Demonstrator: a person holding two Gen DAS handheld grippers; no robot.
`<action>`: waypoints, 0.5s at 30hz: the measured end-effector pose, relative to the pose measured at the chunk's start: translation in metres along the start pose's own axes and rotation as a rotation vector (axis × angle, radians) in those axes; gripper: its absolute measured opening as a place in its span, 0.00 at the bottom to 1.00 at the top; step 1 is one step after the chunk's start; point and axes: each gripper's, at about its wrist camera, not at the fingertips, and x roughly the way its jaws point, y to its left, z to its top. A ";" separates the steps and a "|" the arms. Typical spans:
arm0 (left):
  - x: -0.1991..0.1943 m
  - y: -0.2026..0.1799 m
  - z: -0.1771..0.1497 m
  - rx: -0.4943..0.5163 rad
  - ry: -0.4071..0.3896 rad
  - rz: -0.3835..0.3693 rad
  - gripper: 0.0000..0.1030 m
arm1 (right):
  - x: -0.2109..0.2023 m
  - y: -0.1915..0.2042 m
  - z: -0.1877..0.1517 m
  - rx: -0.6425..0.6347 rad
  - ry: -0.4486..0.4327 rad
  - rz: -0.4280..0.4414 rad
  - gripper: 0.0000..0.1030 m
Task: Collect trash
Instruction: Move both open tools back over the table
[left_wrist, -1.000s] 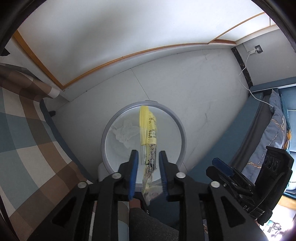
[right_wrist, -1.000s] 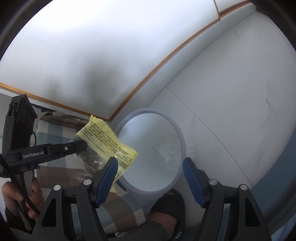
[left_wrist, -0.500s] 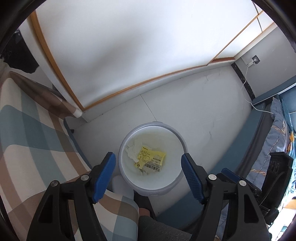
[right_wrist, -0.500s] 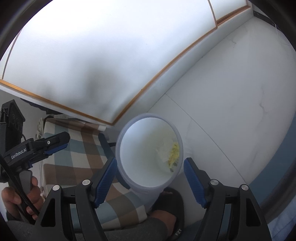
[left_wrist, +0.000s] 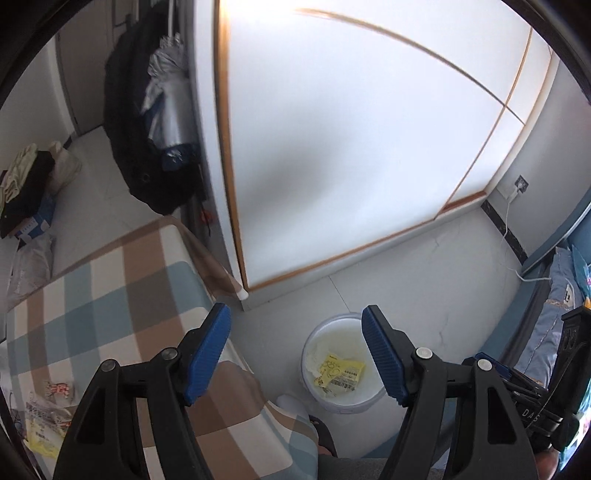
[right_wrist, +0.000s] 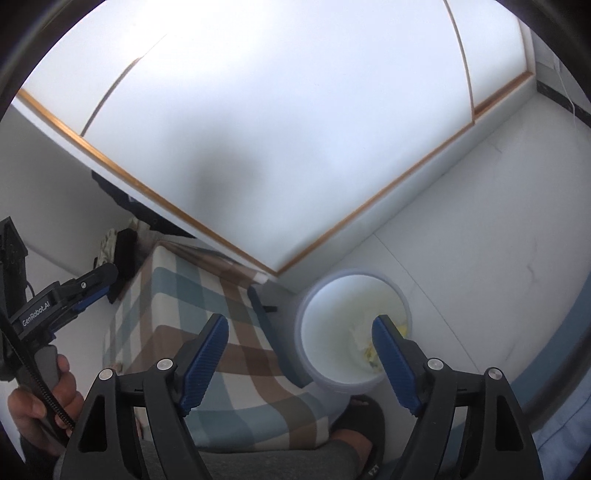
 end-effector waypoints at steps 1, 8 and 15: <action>-0.011 0.006 0.001 -0.013 -0.029 0.012 0.68 | -0.005 0.010 0.001 -0.015 -0.012 0.010 0.79; -0.068 0.046 -0.003 -0.083 -0.176 0.054 0.73 | -0.040 0.086 0.003 -0.149 -0.087 0.100 0.80; -0.119 0.093 -0.021 -0.135 -0.292 0.138 0.78 | -0.059 0.159 -0.009 -0.270 -0.124 0.189 0.84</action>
